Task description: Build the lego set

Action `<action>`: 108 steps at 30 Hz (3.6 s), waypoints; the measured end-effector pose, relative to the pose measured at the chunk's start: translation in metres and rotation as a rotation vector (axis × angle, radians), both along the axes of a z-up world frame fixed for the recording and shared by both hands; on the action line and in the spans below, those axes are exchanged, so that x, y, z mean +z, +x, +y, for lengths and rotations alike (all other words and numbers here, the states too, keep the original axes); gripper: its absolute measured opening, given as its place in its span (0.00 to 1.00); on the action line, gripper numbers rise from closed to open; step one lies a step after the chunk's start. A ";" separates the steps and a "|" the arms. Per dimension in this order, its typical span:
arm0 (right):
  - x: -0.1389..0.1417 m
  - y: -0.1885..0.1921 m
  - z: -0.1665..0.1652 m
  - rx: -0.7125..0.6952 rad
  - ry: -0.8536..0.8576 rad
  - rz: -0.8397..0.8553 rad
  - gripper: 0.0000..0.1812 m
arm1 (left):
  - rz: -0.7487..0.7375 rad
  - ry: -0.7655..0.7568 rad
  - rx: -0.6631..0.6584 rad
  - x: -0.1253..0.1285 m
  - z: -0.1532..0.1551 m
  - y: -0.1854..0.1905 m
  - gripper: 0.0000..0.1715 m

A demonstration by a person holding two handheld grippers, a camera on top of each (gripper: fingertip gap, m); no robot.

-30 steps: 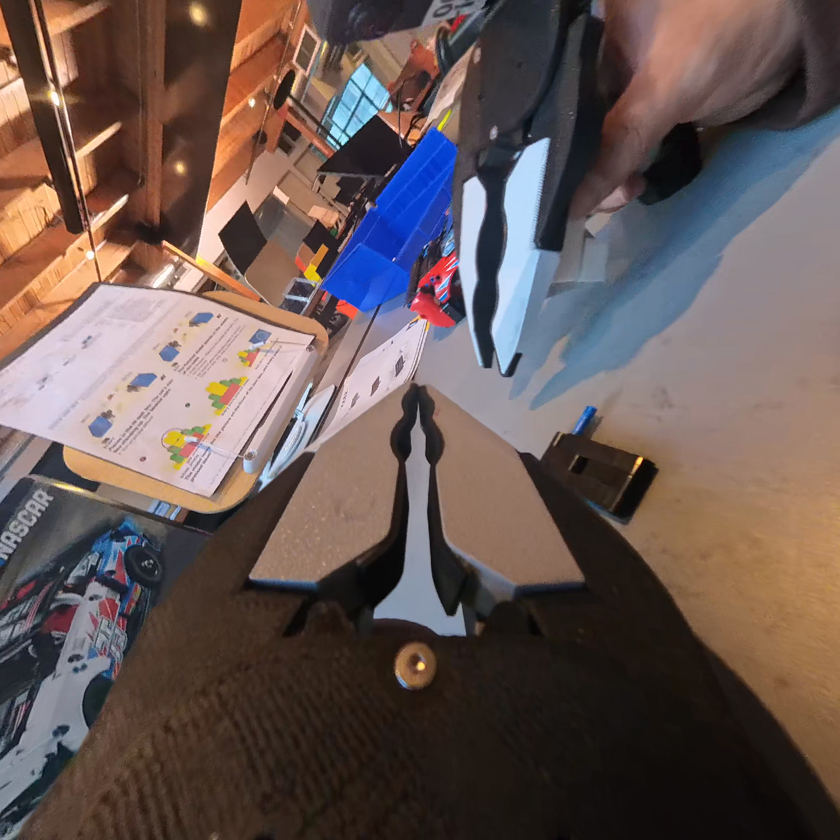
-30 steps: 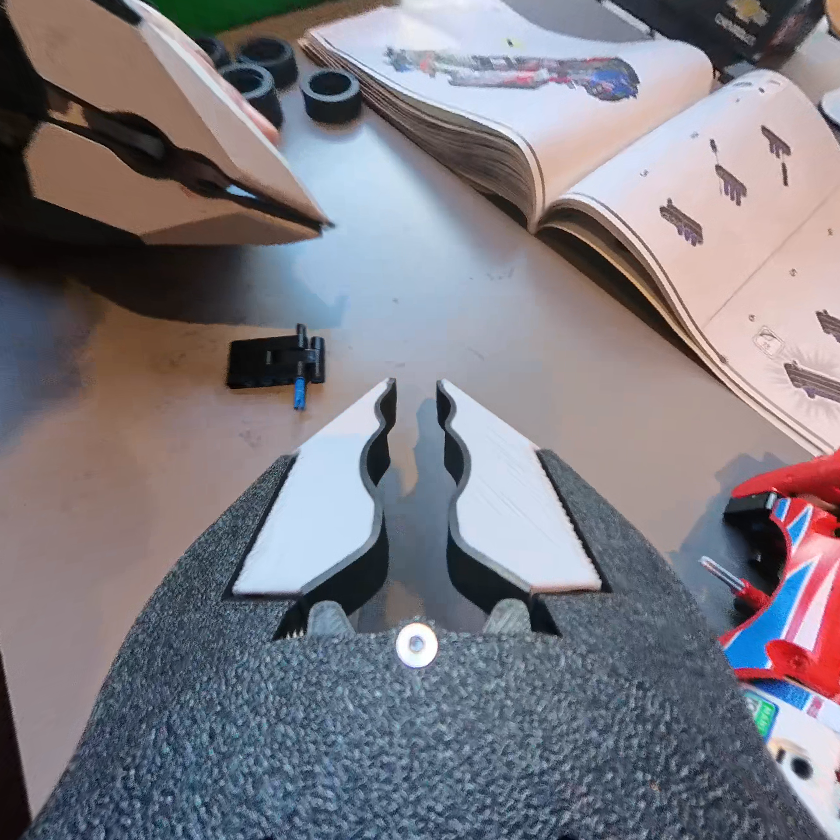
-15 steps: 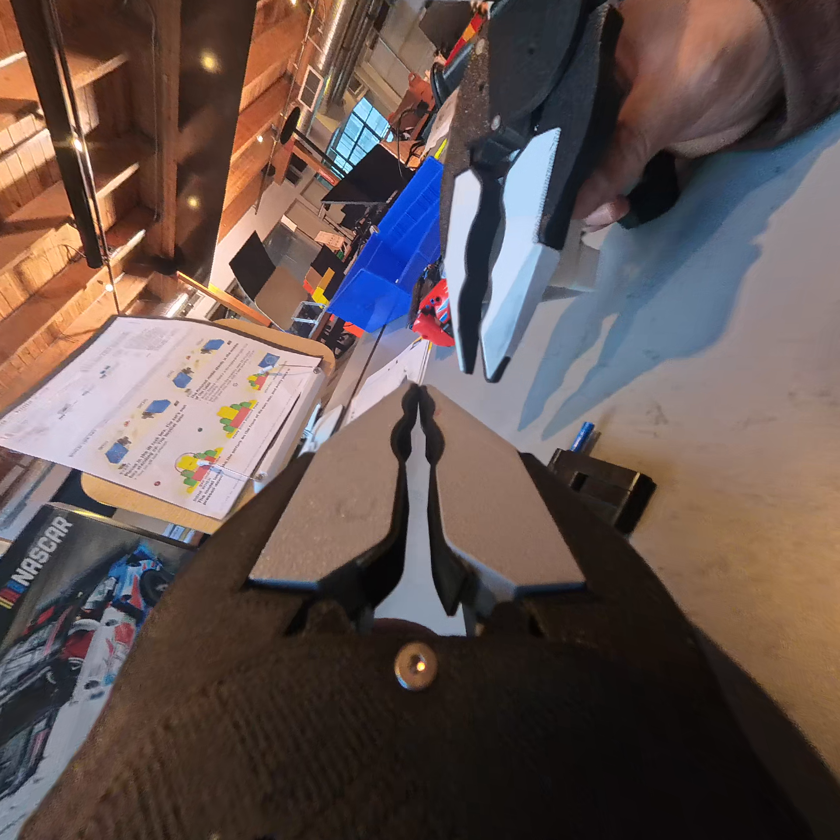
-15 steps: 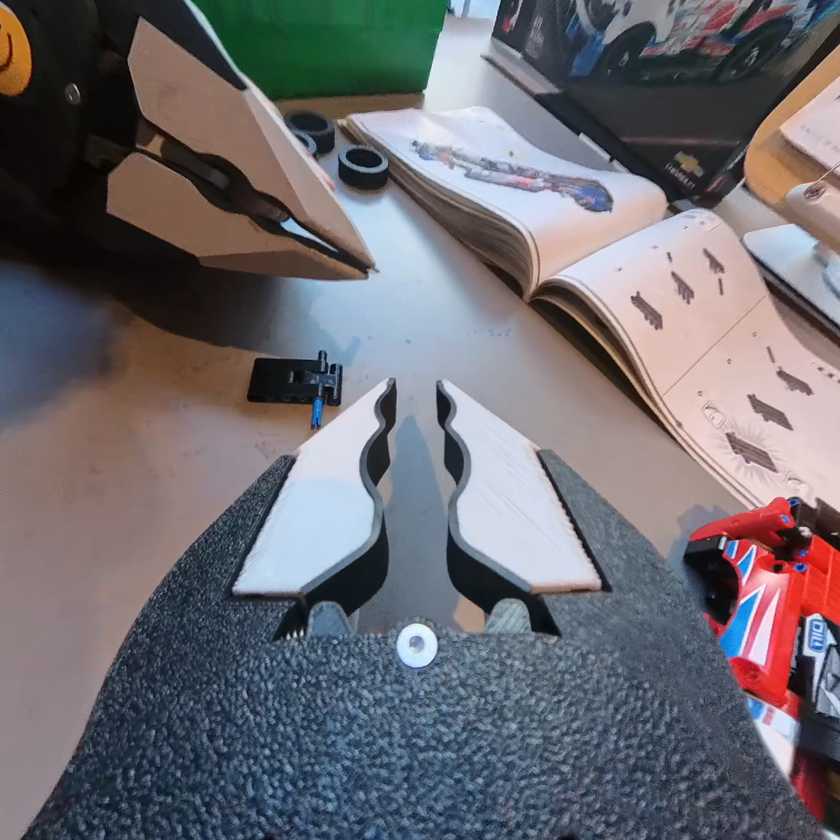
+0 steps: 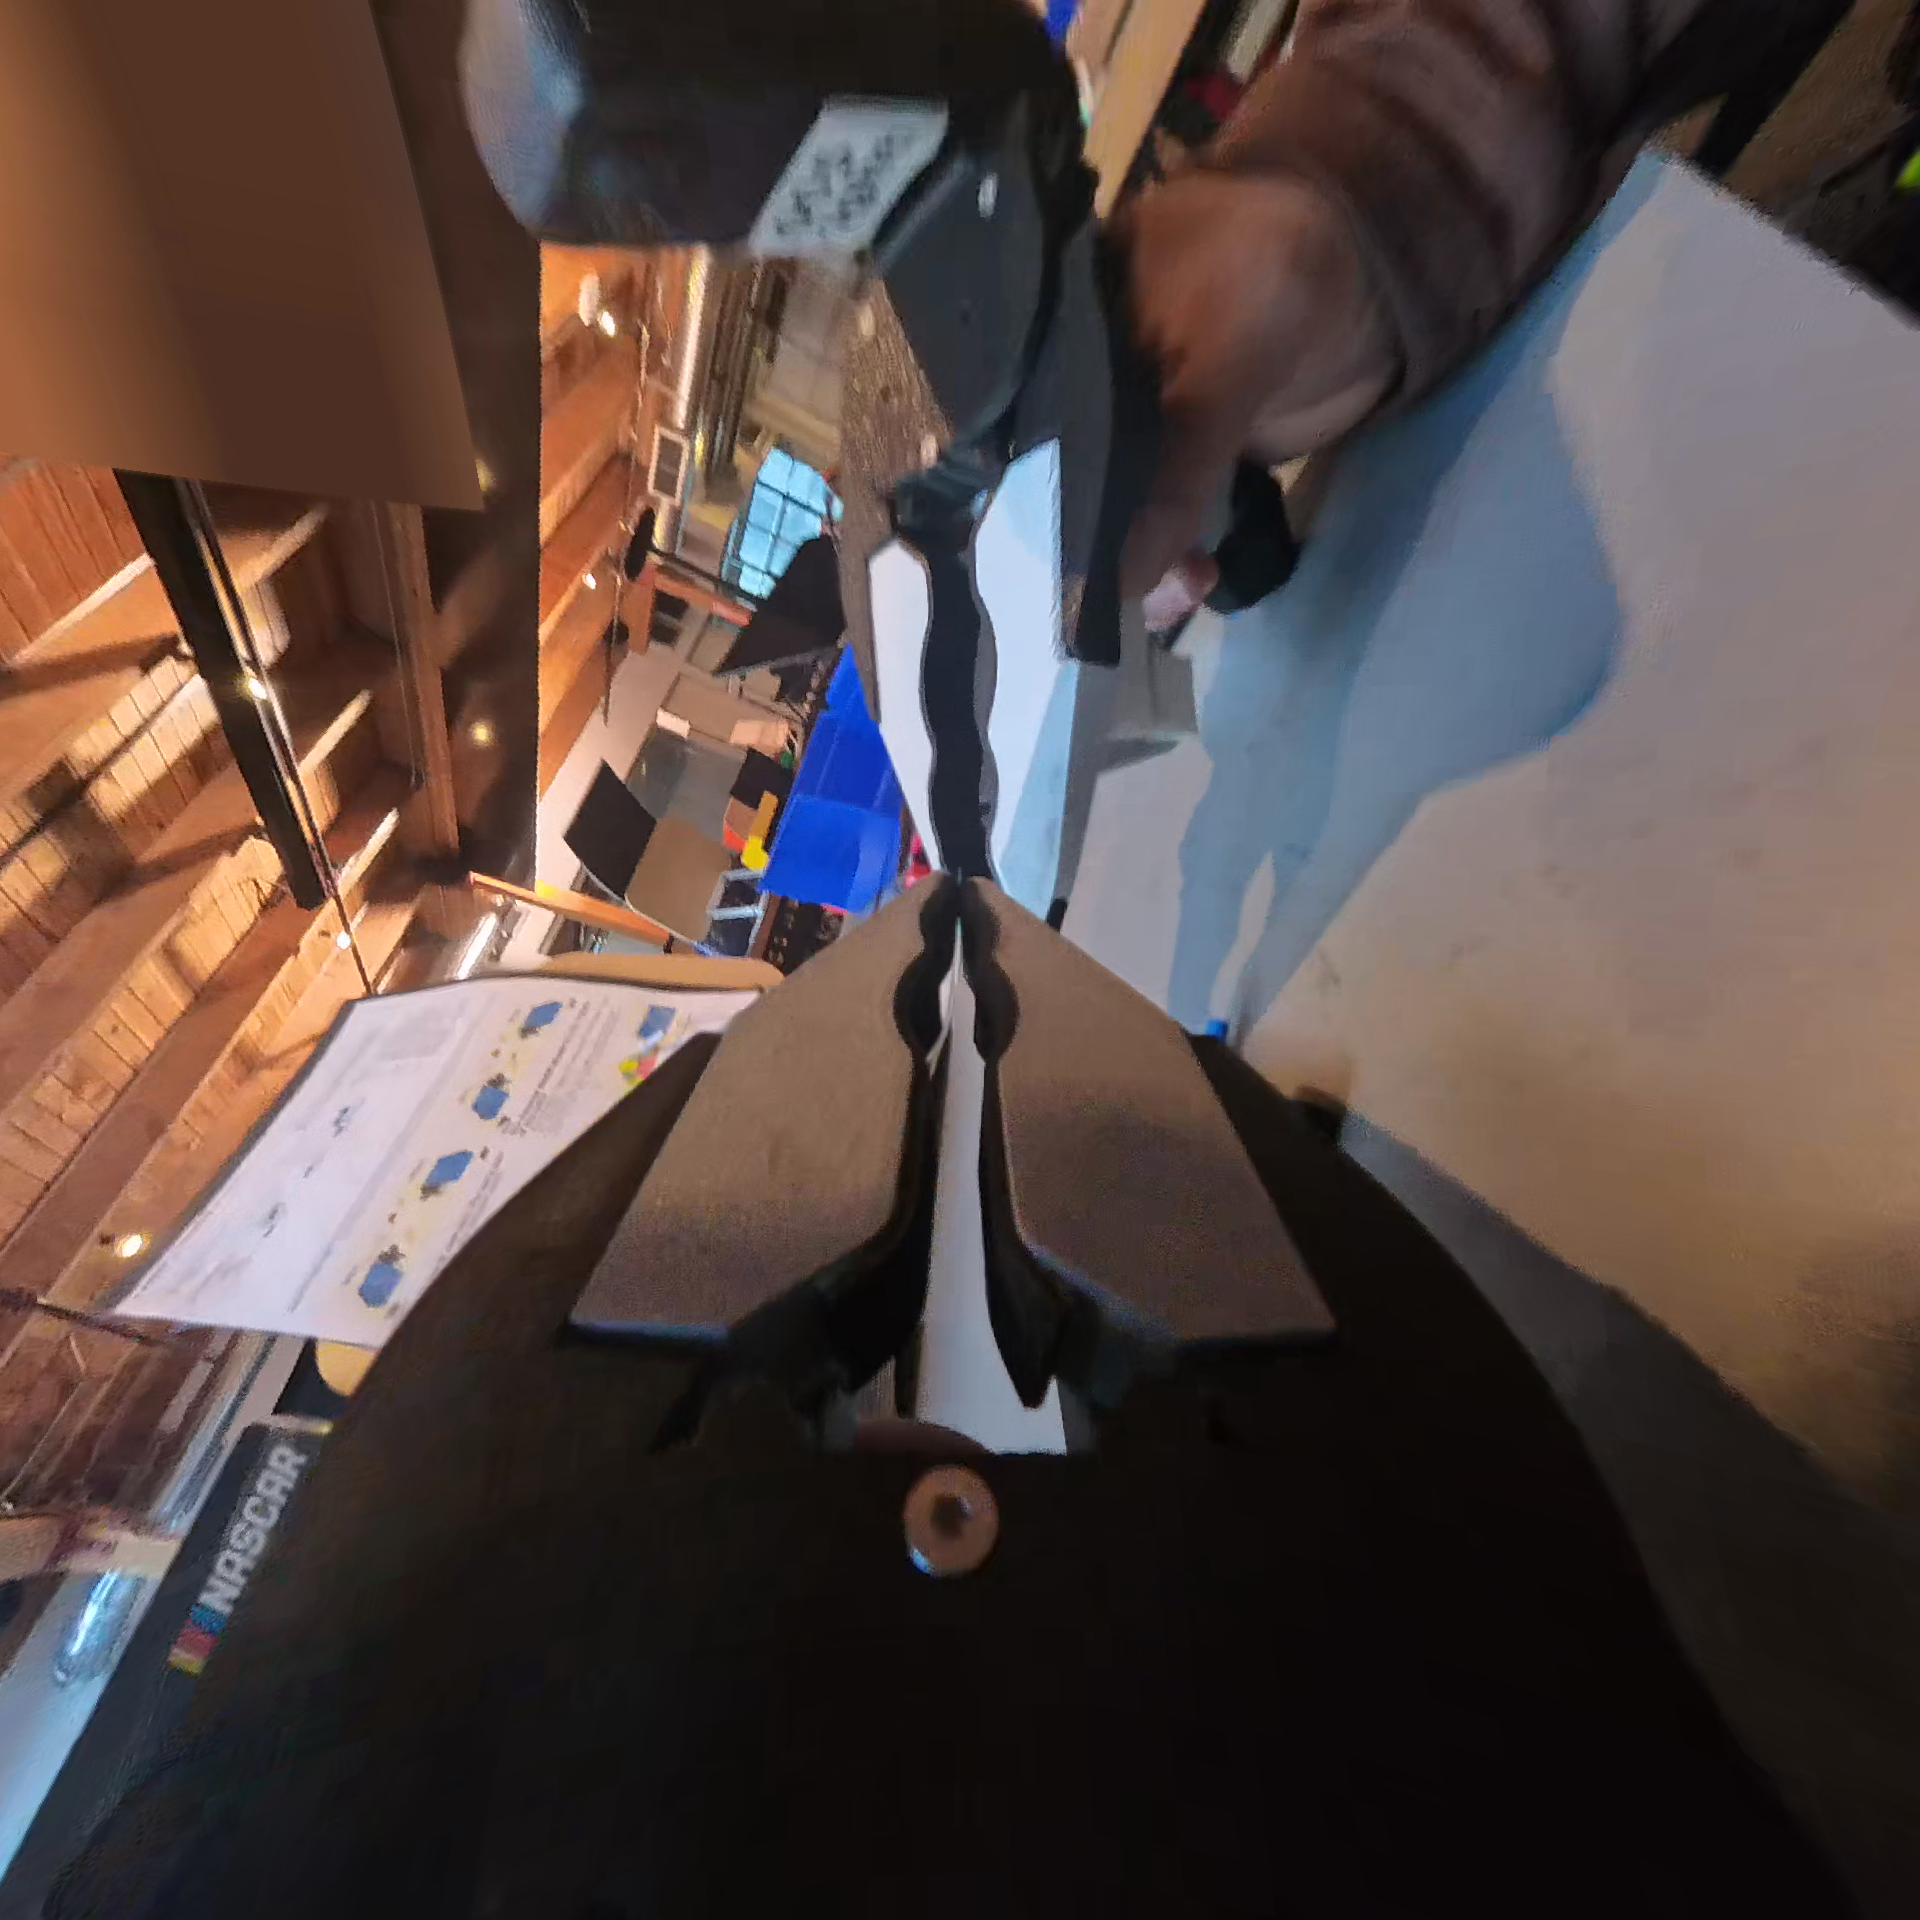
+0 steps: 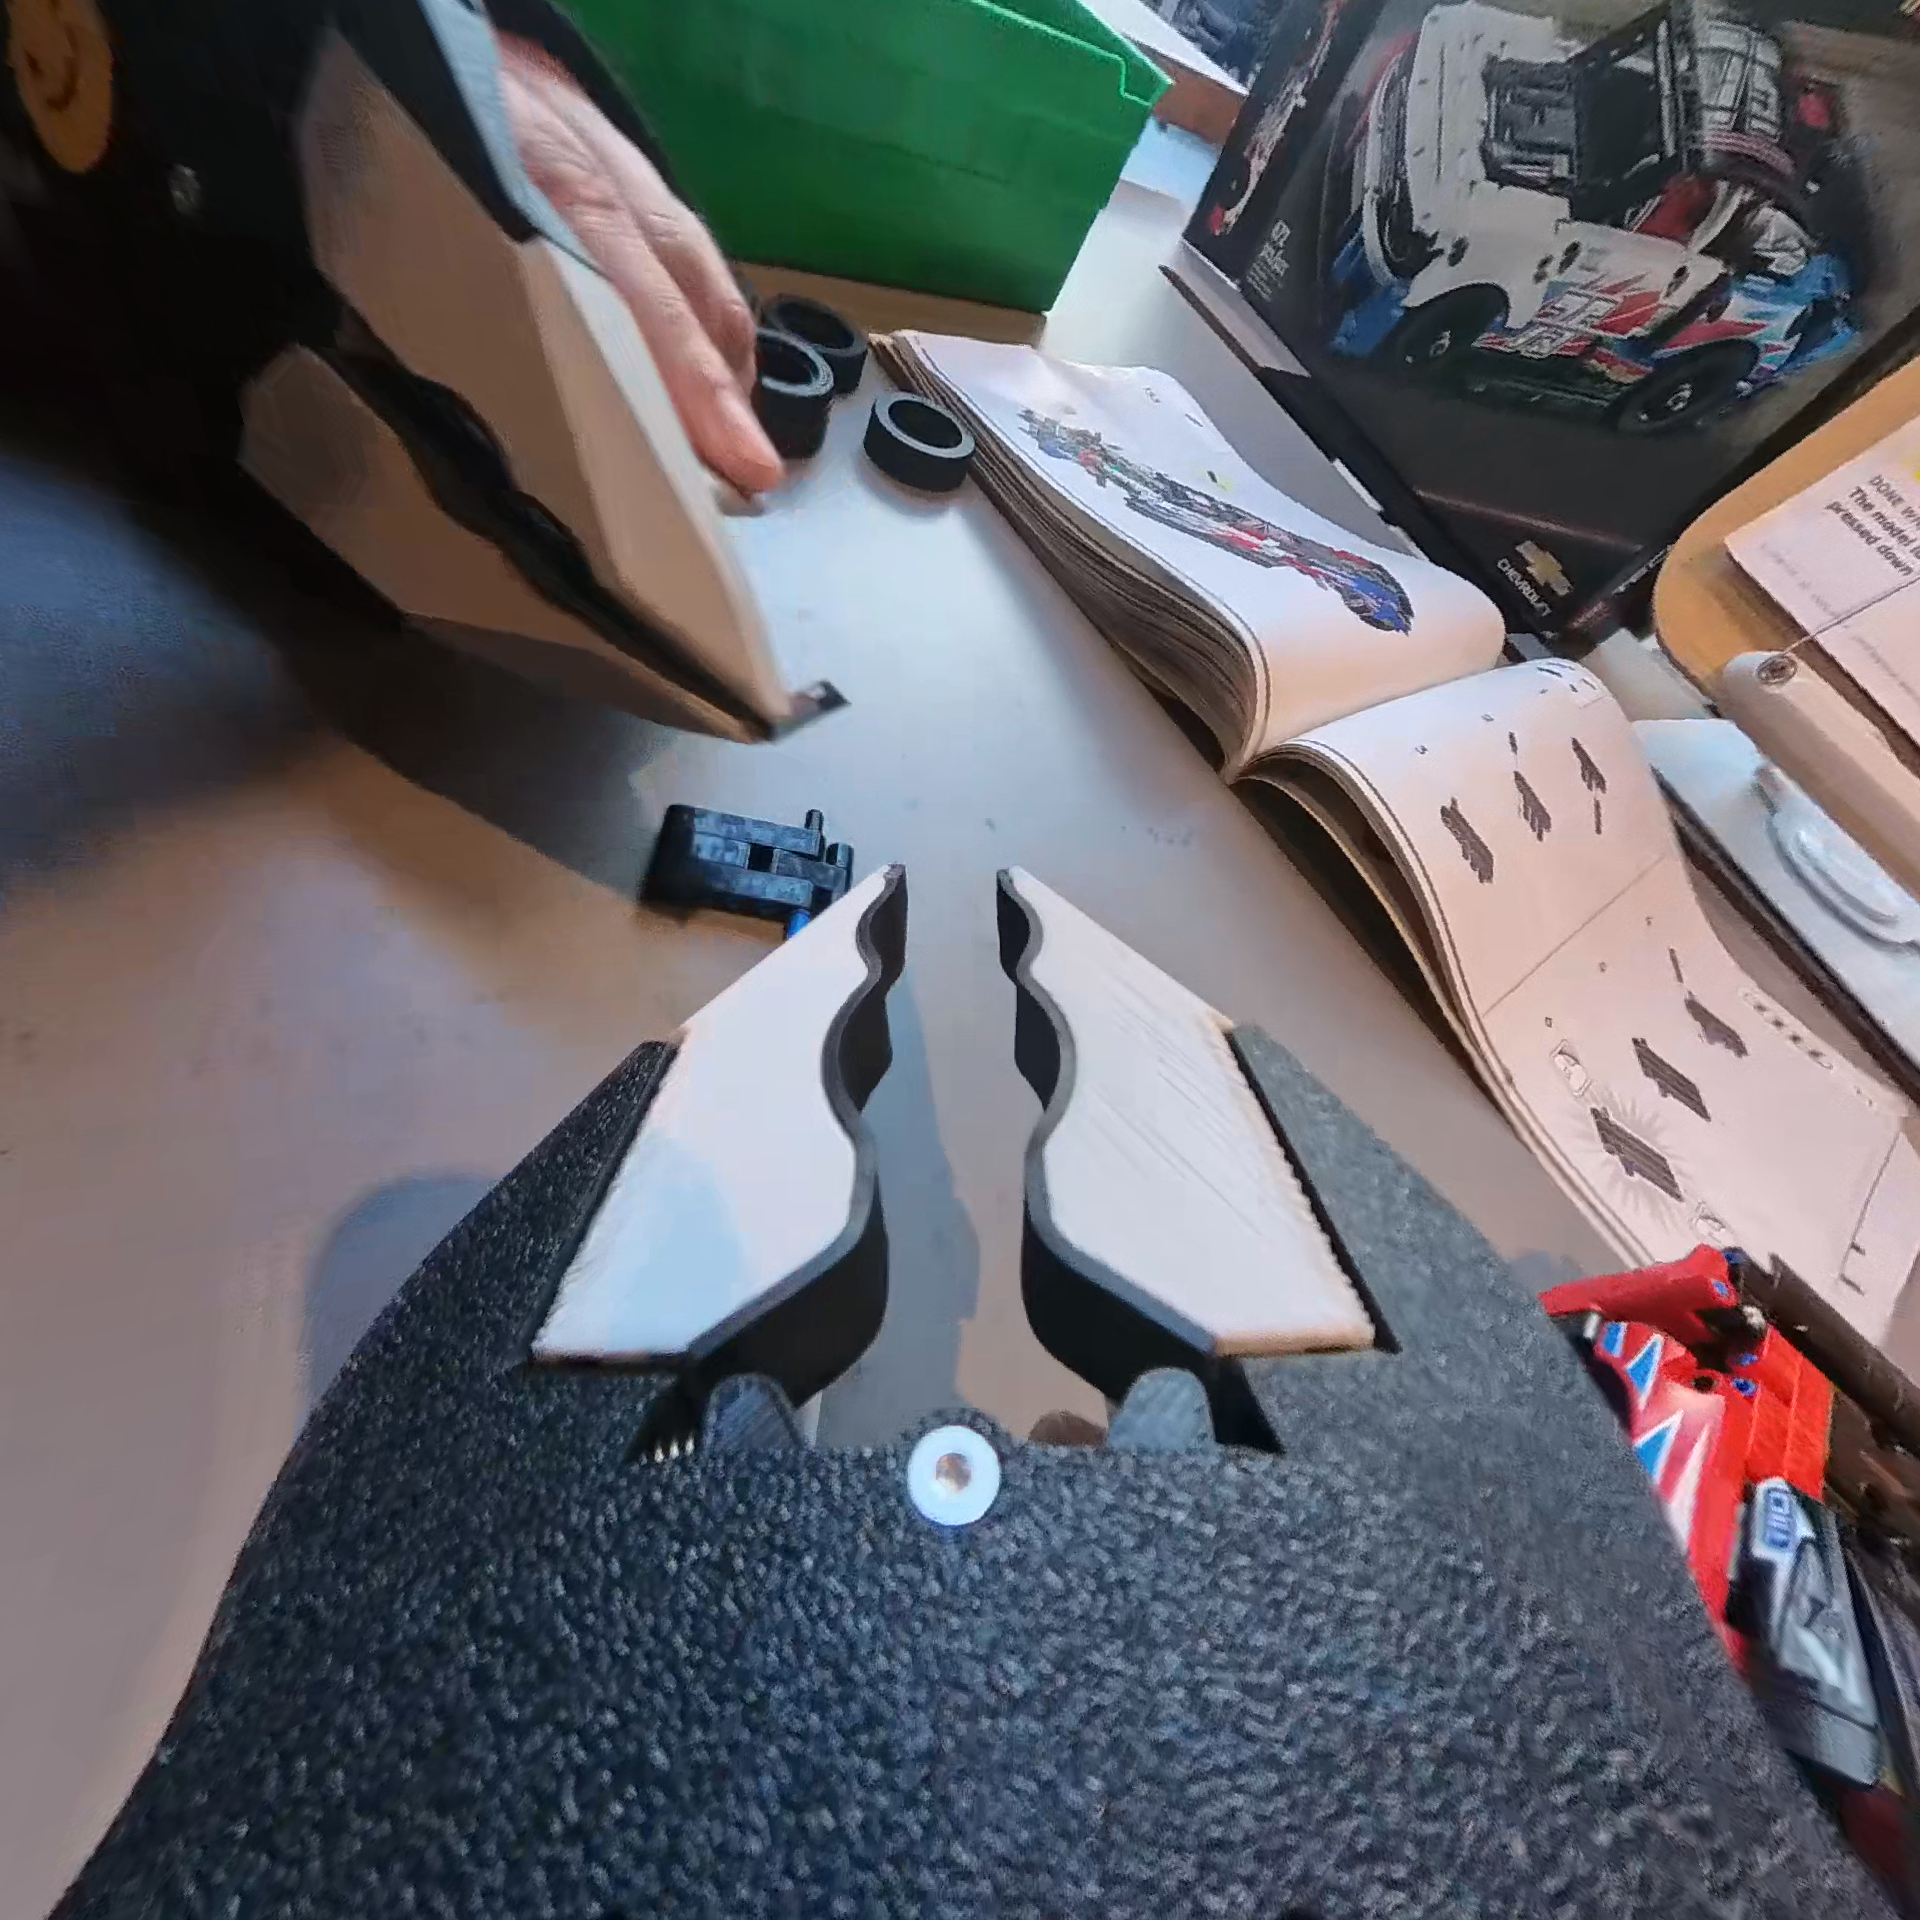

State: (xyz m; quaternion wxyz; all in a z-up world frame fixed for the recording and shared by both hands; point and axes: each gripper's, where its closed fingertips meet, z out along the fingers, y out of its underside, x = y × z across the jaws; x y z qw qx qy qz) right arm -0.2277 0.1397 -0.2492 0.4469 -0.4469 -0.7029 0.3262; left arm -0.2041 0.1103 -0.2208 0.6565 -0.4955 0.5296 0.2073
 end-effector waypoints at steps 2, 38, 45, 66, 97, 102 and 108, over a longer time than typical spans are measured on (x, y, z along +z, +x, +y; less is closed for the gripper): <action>0.000 0.005 -0.006 0.060 -0.074 -0.016 0.06 | -0.008 0.051 -0.028 0.009 -0.008 0.005 0.00; 0.021 0.016 -0.070 0.508 -1.266 -0.825 0.05 | 0.236 0.235 -0.232 -0.004 -0.043 0.028 0.00; 0.018 0.018 -0.072 0.509 -1.249 -0.838 0.00 | 0.239 0.233 -0.222 -0.005 -0.042 0.027 0.00; 0.065 0.016 -0.025 0.416 -1.346 -0.437 0.00 | -0.026 0.120 -0.085 0.012 -0.024 0.007 0.40; 0.010 0.003 -0.056 0.357 -1.449 -0.749 0.14 | 0.033 0.285 -0.076 0.035 -0.030 0.001 0.46; 0.013 0.004 -0.066 0.413 -1.460 -0.766 0.01 | 0.030 0.282 -0.077 0.035 -0.031 0.000 0.45; 0.021 0.000 -0.061 0.421 -1.446 -0.711 0.00 | 0.011 0.263 -0.061 0.034 -0.028 -0.004 0.45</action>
